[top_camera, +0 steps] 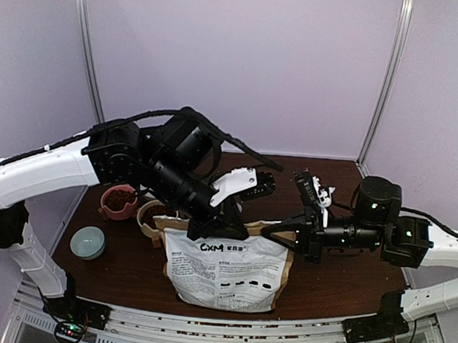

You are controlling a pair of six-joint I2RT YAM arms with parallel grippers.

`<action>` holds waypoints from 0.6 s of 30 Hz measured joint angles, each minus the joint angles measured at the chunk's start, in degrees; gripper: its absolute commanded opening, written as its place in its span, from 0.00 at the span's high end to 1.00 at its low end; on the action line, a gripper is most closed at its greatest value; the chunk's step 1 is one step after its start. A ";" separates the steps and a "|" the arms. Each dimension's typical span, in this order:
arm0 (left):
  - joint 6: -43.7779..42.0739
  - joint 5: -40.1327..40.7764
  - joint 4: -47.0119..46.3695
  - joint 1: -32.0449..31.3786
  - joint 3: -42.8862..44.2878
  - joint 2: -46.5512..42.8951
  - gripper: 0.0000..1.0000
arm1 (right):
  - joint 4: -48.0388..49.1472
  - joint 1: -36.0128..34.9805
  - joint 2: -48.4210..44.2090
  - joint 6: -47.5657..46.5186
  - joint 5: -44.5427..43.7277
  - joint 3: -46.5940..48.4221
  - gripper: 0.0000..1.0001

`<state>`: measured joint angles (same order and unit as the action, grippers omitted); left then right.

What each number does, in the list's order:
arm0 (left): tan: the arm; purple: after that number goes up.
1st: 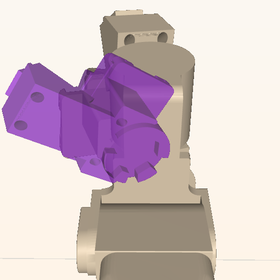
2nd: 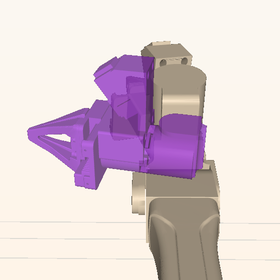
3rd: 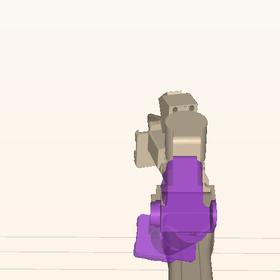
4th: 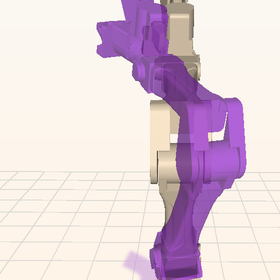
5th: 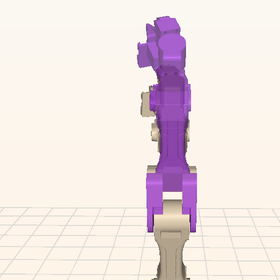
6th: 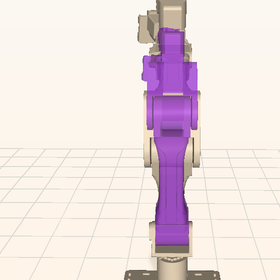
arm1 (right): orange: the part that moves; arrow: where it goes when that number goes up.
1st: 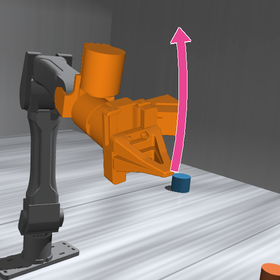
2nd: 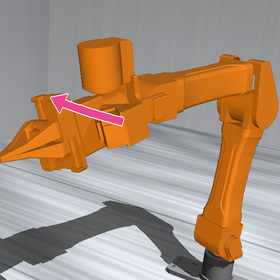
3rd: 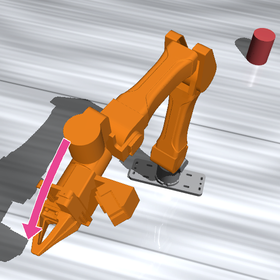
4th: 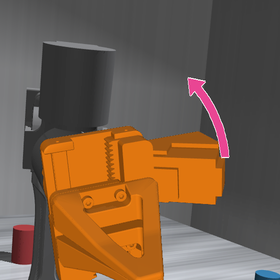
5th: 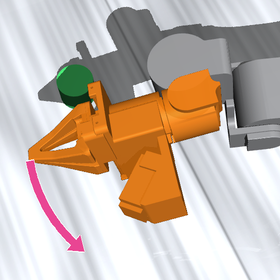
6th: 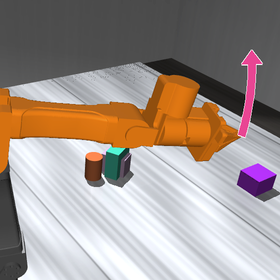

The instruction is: Serve the pet food

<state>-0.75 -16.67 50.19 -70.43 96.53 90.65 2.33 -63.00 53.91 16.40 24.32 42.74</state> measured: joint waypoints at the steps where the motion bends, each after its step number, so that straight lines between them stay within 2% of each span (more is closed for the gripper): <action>1: 0.00 -0.02 -0.02 0.00 0.00 0.00 0.92 | 0.31 0.00 -0.02 -0.02 0.13 -0.11 1.00; 5: 0.11 -0.11 0.00 0.00 0.07 0.07 0.74 | 1.38 0.04 -0.42 0.50 0.33 -0.92 1.00; 11: 0.26 -1.31 -0.37 0.00 3.17 2.54 0.71 | 1.38 0.04 -1.40 0.52 0.35 -1.64 1.00; 12: 0.24 -1.42 -0.50 0.00 3.69 3.04 0.72 | 1.36 0.04 -1.49 0.52 0.35 -1.68 1.00; 14: 0.20 -1.68 -0.79 0.00 4.50 3.96 0.85 | 1.31 0.04 -1.64 0.50 0.37 -1.79 1.00; 16: 0.42 -2.03 -0.81 0.00 4.63 4.48 0.99 | 1.11 0.04 -1.84 0.50 0.39 -1.81 0.90; 18: 0.02 -2.47 -0.85 0.00 4.66 4.90 1.00 | 0.66 0.04 -2.19 0.72 0.42 -1.90 0.81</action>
<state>-0.73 -19.14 49.34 -70.43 101.19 95.55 2.98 -62.96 51.72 17.12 24.73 40.84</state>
